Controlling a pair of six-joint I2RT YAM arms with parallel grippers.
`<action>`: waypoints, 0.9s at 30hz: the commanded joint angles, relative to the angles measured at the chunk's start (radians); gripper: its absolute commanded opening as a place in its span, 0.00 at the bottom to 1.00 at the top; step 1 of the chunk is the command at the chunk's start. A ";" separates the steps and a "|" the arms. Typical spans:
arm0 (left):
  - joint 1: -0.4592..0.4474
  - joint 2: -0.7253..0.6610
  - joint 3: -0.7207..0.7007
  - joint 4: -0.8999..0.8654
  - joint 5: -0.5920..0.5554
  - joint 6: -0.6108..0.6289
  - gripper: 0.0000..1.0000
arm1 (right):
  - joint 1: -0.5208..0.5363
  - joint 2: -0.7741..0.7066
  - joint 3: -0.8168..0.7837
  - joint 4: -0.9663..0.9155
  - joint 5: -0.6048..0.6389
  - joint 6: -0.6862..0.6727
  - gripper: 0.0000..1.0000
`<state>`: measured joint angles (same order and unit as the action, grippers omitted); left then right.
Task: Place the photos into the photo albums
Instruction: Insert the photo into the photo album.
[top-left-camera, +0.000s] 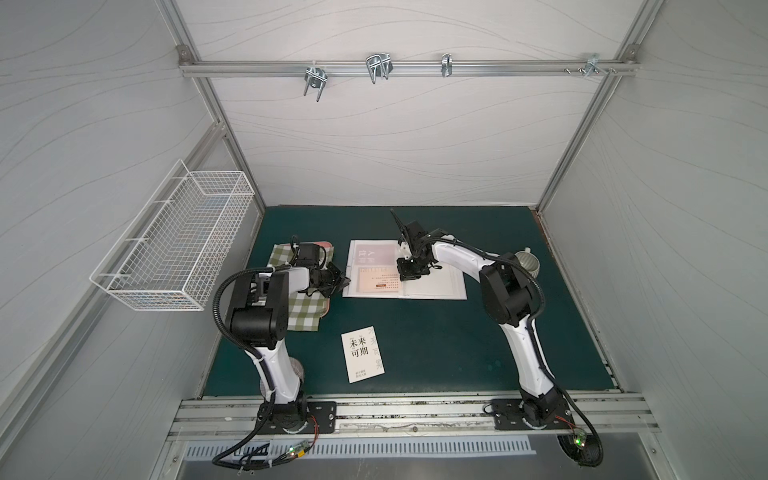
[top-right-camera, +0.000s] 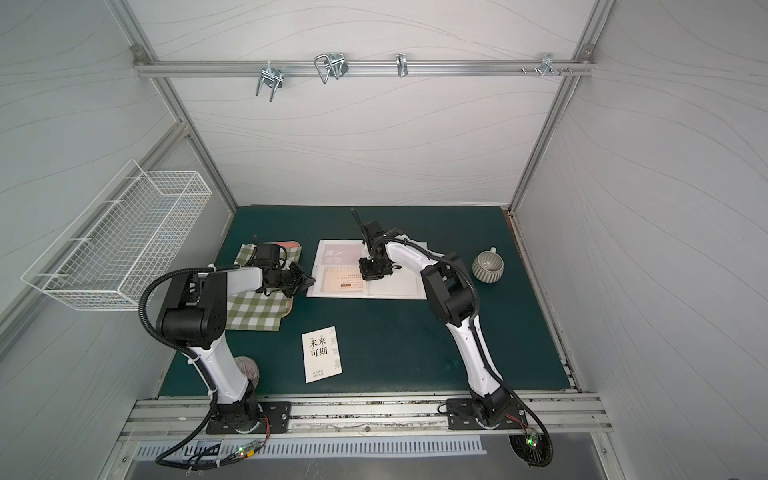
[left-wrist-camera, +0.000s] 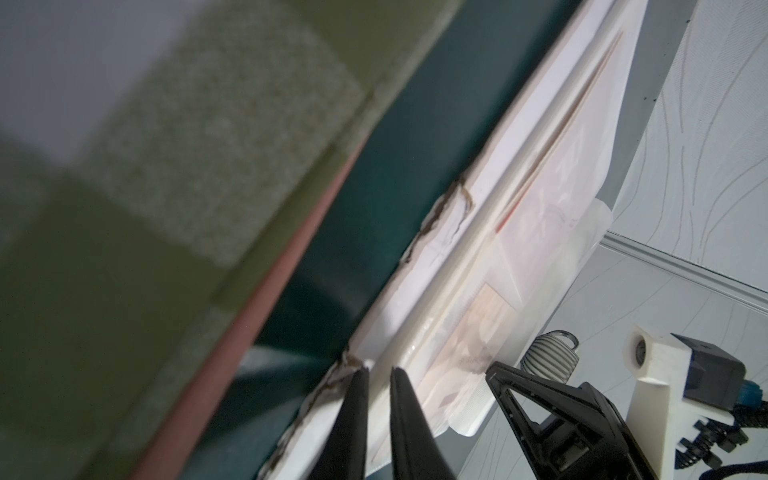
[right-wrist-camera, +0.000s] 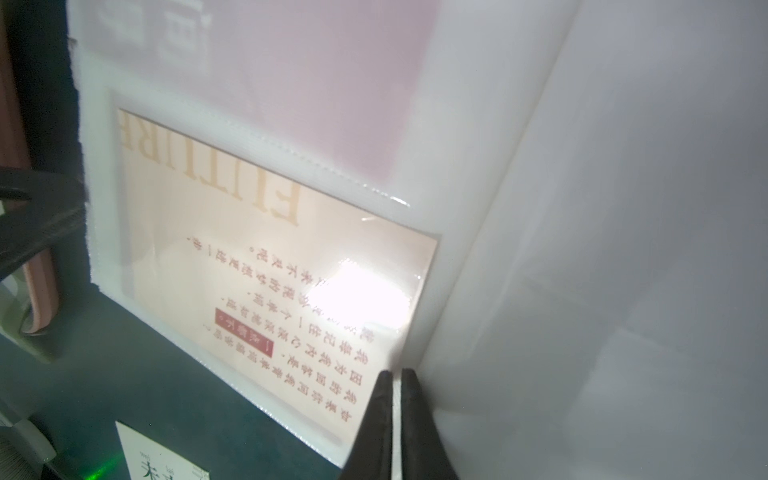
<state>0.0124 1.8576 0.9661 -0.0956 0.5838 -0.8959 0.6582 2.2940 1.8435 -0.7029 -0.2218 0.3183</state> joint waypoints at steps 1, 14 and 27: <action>0.006 0.012 -0.021 -0.020 -0.010 -0.025 0.16 | -0.017 -0.001 -0.075 0.079 -0.130 0.050 0.12; 0.006 0.021 -0.034 0.002 0.005 -0.047 0.16 | -0.044 0.006 -0.179 0.266 -0.334 0.191 0.17; 0.020 -0.255 0.002 -0.144 -0.103 0.043 0.18 | -0.064 -0.212 -0.187 0.070 -0.147 0.098 0.30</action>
<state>0.0257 1.6947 0.9531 -0.1806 0.5274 -0.8951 0.5941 2.1754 1.6646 -0.5488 -0.4351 0.4507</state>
